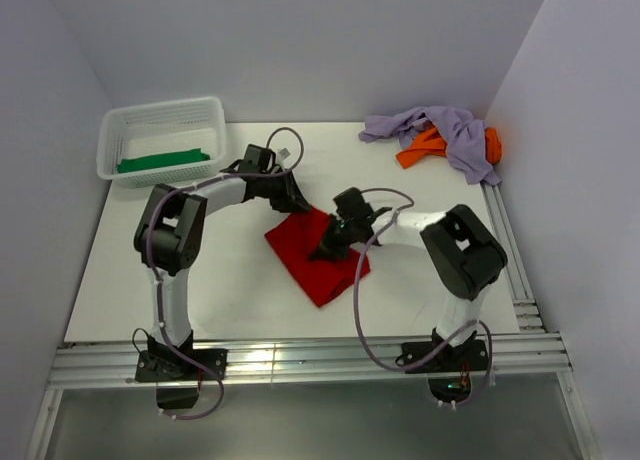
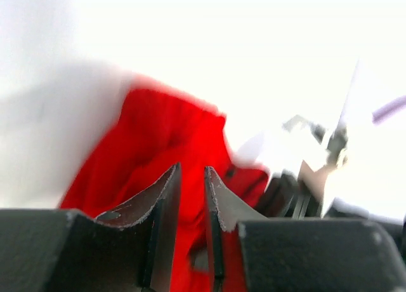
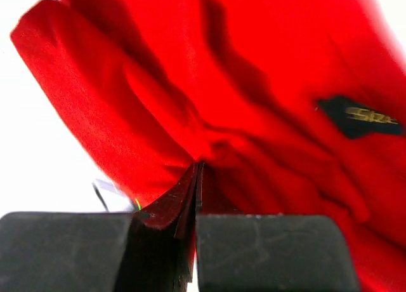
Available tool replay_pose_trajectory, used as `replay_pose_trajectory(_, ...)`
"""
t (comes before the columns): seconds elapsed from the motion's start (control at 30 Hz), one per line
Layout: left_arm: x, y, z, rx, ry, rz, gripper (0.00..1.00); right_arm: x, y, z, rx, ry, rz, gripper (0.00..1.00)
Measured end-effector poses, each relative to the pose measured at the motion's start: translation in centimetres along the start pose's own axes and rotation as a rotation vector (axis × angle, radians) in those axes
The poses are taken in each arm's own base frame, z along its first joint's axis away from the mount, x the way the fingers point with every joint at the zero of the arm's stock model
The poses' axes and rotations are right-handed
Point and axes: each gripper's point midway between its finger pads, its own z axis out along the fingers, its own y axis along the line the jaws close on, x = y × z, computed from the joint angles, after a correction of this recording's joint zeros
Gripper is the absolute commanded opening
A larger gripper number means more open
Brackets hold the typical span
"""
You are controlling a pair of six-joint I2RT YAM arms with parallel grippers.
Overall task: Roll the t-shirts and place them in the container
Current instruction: Roll the tshirt
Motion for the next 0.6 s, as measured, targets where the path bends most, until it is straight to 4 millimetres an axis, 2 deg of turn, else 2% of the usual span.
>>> replay_pose_trajectory(0.1, 2.0, 0.2, -2.7, -0.036, 0.008, 0.011, 0.28, 6.6, 0.9, -0.4, 0.055, 0.06, -0.053, 0.01)
replay_pose_trajectory(0.17, 2.6, -0.3, -4.1, -0.04, -0.004, 0.03, 0.28, 8.8, 1.4, -1.2, 0.066, 0.068, -0.077, 0.0)
replay_pose_trajectory(0.27, 2.6, -1.5, -6.1, -0.041, -0.03, 0.061, 0.28, 8.6, 1.4, -2.1, 0.074, 0.021, -0.061, 0.0)
replay_pose_trajectory(0.4, 1.6, -2.9, -8.8, -0.039, -0.077, 0.076, 0.31, 8.1, -0.7, -2.7, 0.119, -0.059, -0.021, 0.01)
replay_pose_trajectory(0.5, 0.4, -3.4, -12.0, -0.068, -0.135, 0.068, 0.33, 8.9, -1.7, -3.6, 0.113, -0.083, -0.033, 0.14)
replay_pose_trajectory(0.6, -0.2, -3.9, -15.8, -0.09, -0.208, 0.061, 0.34, 8.9, -0.6, -4.3, 0.109, -0.099, -0.134, 0.2)
